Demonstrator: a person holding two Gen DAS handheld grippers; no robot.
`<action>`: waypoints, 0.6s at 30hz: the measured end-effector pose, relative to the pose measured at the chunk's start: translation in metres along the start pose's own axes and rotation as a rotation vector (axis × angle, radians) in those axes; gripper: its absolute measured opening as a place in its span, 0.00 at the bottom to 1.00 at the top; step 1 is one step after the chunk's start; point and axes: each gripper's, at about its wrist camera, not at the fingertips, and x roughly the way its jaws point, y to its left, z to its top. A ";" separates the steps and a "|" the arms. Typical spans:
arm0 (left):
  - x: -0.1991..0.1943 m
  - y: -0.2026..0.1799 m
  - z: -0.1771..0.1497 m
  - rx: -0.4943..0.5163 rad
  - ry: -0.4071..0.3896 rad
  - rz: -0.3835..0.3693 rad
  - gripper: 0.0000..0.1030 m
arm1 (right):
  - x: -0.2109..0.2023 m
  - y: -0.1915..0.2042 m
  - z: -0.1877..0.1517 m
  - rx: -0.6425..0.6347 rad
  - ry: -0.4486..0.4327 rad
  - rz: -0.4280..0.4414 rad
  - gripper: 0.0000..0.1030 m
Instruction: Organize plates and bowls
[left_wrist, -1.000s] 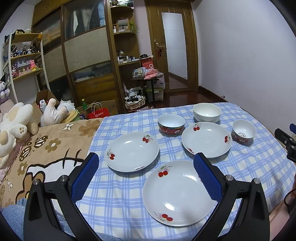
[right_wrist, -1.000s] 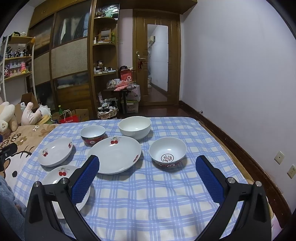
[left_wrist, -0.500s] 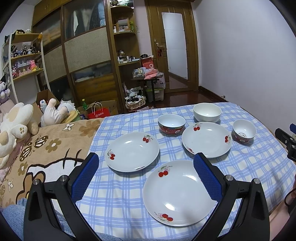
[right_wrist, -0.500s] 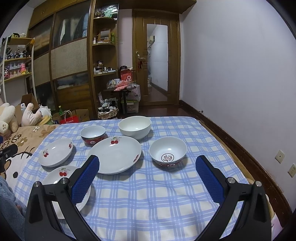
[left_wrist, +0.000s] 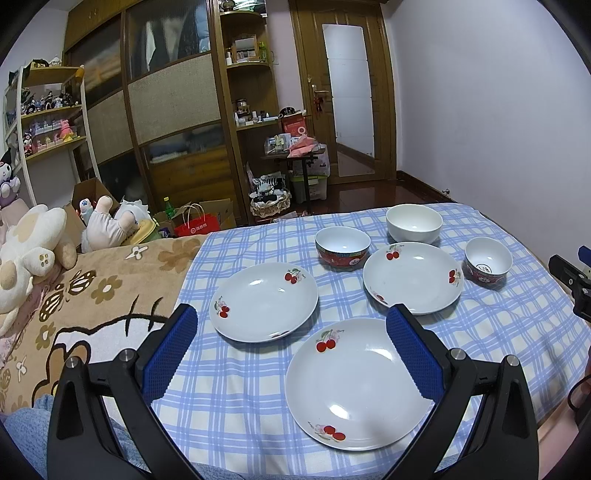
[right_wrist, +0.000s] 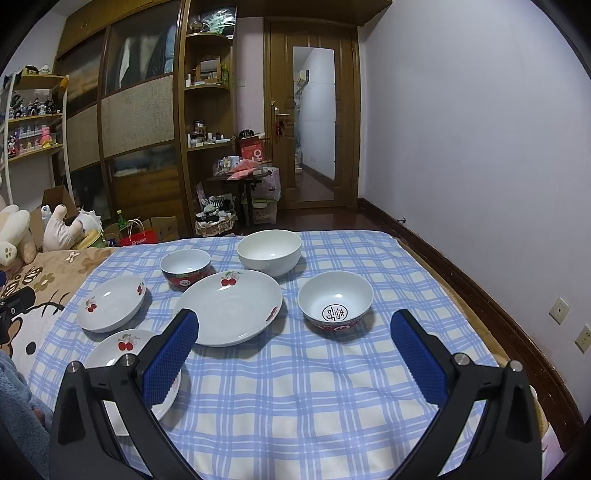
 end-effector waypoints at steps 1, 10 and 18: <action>0.000 0.000 0.000 -0.001 0.001 0.000 0.98 | 0.000 0.000 0.000 0.001 0.000 0.001 1.00; 0.000 0.000 0.000 0.000 0.000 0.000 0.98 | 0.001 -0.001 0.000 0.002 0.001 0.001 1.00; 0.000 0.000 0.000 0.001 0.001 0.000 0.98 | 0.001 -0.001 0.000 0.004 0.002 0.002 1.00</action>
